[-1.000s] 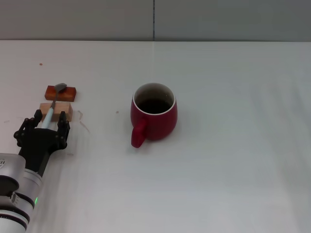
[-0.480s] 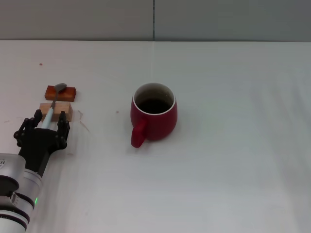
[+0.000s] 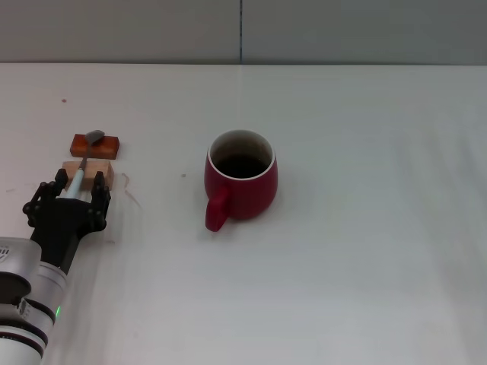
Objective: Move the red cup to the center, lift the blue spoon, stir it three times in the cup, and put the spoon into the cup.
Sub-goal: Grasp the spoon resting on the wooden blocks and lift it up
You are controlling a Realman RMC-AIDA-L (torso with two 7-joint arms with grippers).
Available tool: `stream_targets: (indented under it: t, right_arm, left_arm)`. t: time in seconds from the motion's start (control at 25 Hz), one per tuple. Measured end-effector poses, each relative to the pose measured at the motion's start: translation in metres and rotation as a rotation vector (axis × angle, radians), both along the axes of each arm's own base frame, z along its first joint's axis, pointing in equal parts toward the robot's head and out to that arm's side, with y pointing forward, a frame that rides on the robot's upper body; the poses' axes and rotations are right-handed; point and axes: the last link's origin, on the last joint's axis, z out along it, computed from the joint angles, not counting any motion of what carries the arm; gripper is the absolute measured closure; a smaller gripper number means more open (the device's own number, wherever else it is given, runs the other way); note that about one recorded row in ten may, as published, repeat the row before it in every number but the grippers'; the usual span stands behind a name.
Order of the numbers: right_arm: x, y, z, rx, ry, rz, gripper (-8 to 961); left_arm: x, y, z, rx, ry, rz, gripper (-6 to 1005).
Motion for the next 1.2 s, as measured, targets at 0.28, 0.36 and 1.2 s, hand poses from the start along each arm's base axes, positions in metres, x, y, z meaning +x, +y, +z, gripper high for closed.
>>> stream_targets:
  t: [0.28,0.36,1.2]
  right_arm:
    - [0.0,0.0,-0.0001,0.0,0.0,0.0,351]
    - [-0.0001,0.0,-0.0002,-0.001,-0.001,0.0,351]
    - [-0.0007,0.0004,-0.0016,-0.008,0.0,0.002,354]
  left_arm:
    - [0.0002,0.0003,0.0,0.0,0.0,-0.001,507]
    - [0.0002,0.0003,0.0,0.0,0.0,-0.001,518]
    - [0.0003,0.0013,0.0006,0.009,-0.004,0.004,552]
